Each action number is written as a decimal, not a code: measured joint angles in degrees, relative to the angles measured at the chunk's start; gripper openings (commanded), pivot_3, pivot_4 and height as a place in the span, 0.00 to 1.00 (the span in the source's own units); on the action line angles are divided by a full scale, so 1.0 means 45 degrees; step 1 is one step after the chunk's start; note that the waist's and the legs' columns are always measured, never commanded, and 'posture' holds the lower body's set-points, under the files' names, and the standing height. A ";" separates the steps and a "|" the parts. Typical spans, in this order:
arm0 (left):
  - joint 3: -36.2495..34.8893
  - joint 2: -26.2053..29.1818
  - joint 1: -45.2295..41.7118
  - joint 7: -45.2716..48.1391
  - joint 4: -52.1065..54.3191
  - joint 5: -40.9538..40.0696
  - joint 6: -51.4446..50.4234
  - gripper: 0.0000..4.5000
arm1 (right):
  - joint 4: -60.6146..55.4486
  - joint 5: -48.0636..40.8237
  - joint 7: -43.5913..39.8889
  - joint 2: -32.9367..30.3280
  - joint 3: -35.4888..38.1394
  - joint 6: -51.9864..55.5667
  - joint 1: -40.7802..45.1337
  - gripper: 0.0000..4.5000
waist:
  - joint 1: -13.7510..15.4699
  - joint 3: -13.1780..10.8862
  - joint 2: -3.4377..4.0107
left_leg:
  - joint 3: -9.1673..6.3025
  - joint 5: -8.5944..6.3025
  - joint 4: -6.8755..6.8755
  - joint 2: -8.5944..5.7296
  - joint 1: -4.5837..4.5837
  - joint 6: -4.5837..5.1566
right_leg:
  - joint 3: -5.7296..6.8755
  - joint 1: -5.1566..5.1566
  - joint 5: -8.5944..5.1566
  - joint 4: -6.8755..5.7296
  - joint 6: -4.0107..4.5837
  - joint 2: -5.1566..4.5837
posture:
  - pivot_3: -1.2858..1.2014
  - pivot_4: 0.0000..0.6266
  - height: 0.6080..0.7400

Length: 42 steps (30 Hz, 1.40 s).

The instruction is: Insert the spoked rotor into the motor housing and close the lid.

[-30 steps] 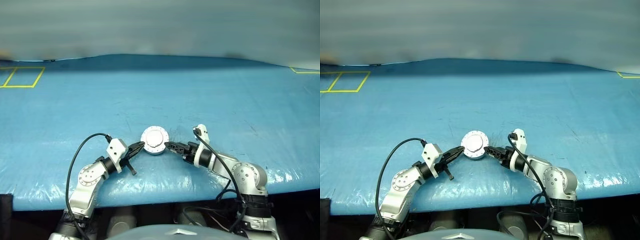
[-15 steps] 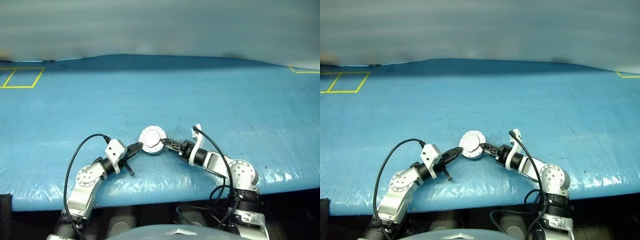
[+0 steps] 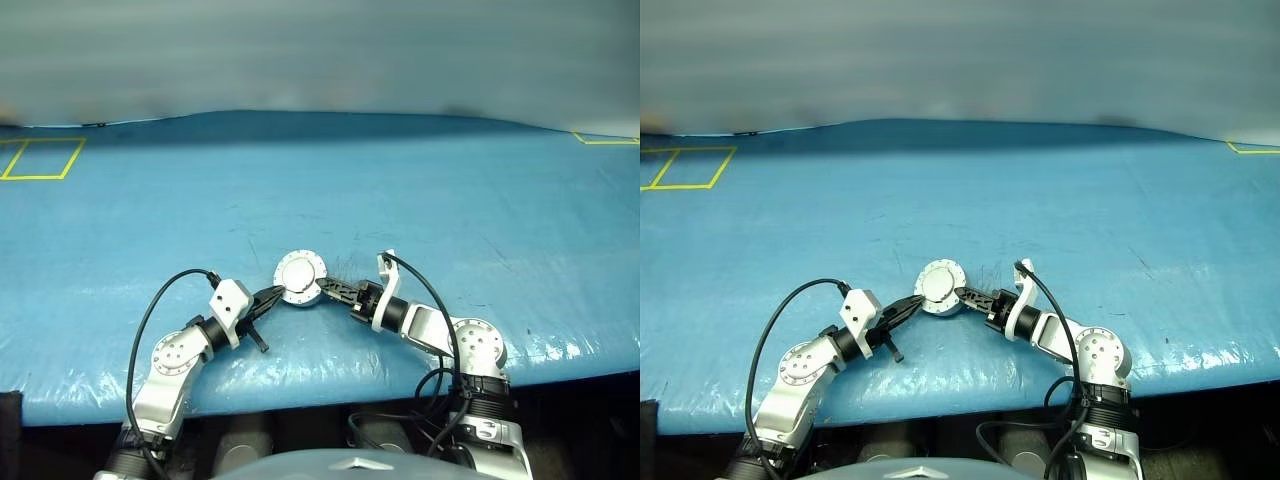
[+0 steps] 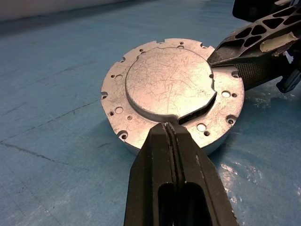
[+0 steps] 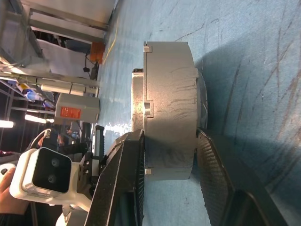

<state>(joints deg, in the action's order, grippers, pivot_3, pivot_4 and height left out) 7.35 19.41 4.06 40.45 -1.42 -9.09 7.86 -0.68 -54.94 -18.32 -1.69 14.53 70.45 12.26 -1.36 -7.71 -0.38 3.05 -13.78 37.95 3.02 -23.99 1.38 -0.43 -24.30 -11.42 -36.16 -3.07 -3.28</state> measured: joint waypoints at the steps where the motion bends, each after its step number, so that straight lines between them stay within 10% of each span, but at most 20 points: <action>1: -0.0004 -0.0010 0.0006 -0.0014 0.0000 -0.0011 0.0022 0.00 | 0.0001 0.0000 0.0012 0.0005 0.0002 0.0000 0.0004 0.27 | 0.0000 0.0000 0.0000 | 0.0002 0.0000 0.0000 0.0000 0.0000 0.0000 | -0.0001 -0.0001 0.0000 0.0000 0.0000 0.0000 | 0.52 0.24 1.00; 18: -0.1664 -0.1219 0.1013 -0.0426 0.2064 -0.5778 -0.5091 0.00 | 0.0493 -0.1167 0.2132 0.1064 0.1968 -0.0517 0.0496 0.27 | -0.0057 -0.0010 -0.0001 | -0.0016 0.0000 -0.0006 -0.0009 -0.0081 0.0002 | -0.0006 -0.0060 -0.0002 0.0010 -0.0009 0.0009 | 0.52 0.24 1.00; 33: -0.3798 -0.4142 0.0584 -0.1414 0.2351 -1.0927 -0.6868 0.99 | -0.0480 -0.4492 0.3844 0.1547 0.2332 -0.1012 0.1325 0.27 | -0.0157 -0.0032 0.0003 | -0.0039 0.0000 0.0000 -0.0011 -0.0122 0.0003 | 0.0003 -0.0068 0.0008 0.0024 -0.0013 0.0033 | 0.52 0.24 1.00; 42: -0.4111 -0.4300 0.0321 -0.1954 0.2506 -1.3087 -0.8308 0.99 | -0.1029 -0.6303 0.4435 0.1443 0.0923 -0.1079 0.0854 0.27 | -0.0169 -0.0035 -0.0001 | -0.0060 0.0001 0.0005 -0.0014 -0.0126 0.0004 | -0.0001 -0.0067 0.0011 0.0028 -0.0016 0.0040 | 0.52 0.24 1.00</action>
<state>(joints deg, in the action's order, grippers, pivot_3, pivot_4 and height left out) -11.15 0.06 5.50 31.65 9.86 -67.99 -29.52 -5.31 -83.30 1.64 4.80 18.68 65.60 16.10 -2.12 -7.87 -0.39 2.78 -13.78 37.97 2.96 -24.55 1.40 -0.43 -24.60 -11.37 -36.04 -3.14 -3.10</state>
